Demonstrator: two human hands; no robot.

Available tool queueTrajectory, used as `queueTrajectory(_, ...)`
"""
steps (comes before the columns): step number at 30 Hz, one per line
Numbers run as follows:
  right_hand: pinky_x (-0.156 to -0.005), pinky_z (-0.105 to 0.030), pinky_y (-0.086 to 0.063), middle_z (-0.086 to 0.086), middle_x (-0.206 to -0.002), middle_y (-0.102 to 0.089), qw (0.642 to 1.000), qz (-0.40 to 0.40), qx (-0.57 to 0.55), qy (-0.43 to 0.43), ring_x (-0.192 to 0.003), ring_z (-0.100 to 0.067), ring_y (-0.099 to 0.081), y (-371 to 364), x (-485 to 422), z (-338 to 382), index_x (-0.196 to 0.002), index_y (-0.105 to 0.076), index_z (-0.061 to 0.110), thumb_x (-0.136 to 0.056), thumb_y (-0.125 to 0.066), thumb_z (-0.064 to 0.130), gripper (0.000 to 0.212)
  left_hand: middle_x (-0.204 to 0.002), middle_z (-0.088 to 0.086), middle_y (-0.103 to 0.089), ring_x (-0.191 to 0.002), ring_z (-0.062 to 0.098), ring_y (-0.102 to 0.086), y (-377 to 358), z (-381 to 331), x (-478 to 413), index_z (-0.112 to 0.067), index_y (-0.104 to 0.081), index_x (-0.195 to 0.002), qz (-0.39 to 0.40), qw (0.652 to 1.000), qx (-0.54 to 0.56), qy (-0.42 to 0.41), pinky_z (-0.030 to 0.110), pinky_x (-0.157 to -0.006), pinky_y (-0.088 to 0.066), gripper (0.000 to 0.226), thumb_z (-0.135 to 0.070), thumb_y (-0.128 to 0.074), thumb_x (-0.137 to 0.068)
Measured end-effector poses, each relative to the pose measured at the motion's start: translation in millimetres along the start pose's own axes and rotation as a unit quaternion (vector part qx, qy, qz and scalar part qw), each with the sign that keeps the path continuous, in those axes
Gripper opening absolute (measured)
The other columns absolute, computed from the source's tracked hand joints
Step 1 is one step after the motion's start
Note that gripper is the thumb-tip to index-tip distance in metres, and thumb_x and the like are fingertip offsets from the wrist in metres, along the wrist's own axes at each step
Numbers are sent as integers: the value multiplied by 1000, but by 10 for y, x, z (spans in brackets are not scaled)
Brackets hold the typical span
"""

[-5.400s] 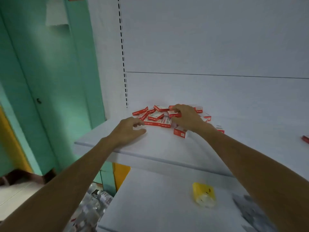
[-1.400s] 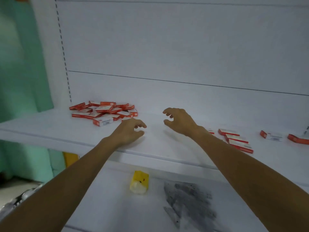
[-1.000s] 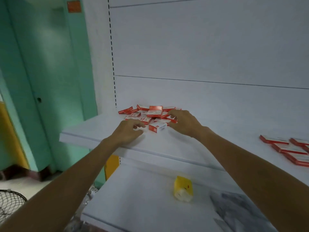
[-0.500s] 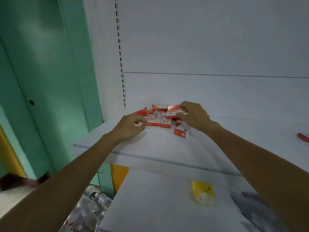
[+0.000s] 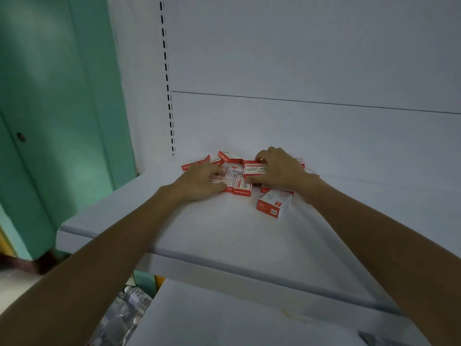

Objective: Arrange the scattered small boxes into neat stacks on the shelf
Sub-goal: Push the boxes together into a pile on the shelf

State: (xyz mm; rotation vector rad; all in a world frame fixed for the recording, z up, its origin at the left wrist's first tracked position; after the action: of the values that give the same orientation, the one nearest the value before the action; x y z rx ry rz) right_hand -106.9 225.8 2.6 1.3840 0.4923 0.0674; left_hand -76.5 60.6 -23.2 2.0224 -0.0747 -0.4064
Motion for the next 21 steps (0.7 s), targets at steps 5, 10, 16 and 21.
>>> queueTrajectory(5, -79, -25, -42, -5, -118, -54, 1000, 4, -24, 13, -93, -11, -48, -33, -50, 37, -124, -49, 18, -83, -60, 49, 53, -129, 4, -57, -113, 16, -52, 20, -30, 31, -15, -56, -127, 11, 999, -22, -35, 19, -83, -34, 45, -29, -64, -84)
queueTrajectory(10, -81, -26, -41, -4, -116, -60, 999, -5, -40, -1, -99, -15, -54, -34, 50, 81, -120, -54, 17, -84, -60, 45, 46, -126, 4, -60, -111, 20, -54, 55, -56, 102, -15, -59, -125, 32, 997, -51, -51, 26, -91, -41, 45, -34, -64, -84)
queueTrajectory(16, -82, -30, -44, -4, -113, -58, 993, -84, -52, -65, -105, -20, -53, 194, 367, 30, -119, -56, 15, -85, -60, 40, 42, -112, 4, -66, -89, 15, -57, 126, -39, 303, -13, -64, -115, 24, 998, -48, -43, 22, -71, -41, 43, -38, -67, -80)
queueTrajectory(21, -85, -39, -49, -10, -110, -60, 985, -127, -52, -104, -102, -26, -54, 276, 810, -149, -111, -62, 13, -86, -60, 35, 34, -116, 3, -65, -104, 21, -58, 199, -254, 542, -17, -64, -116, -11, 997, 0, -75, 41, -88, -49, 44, -43, -65, -81)
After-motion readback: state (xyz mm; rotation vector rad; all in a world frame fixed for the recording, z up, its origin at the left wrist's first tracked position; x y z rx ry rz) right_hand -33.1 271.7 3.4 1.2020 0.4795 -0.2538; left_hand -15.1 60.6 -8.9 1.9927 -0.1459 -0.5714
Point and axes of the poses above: each hand's wrist, its own x-axis away from the middle knuckle, its own y-axis out of the back of the hand, z = x × y, the point moved 7 cm from there along -x, towards the middle knuckle
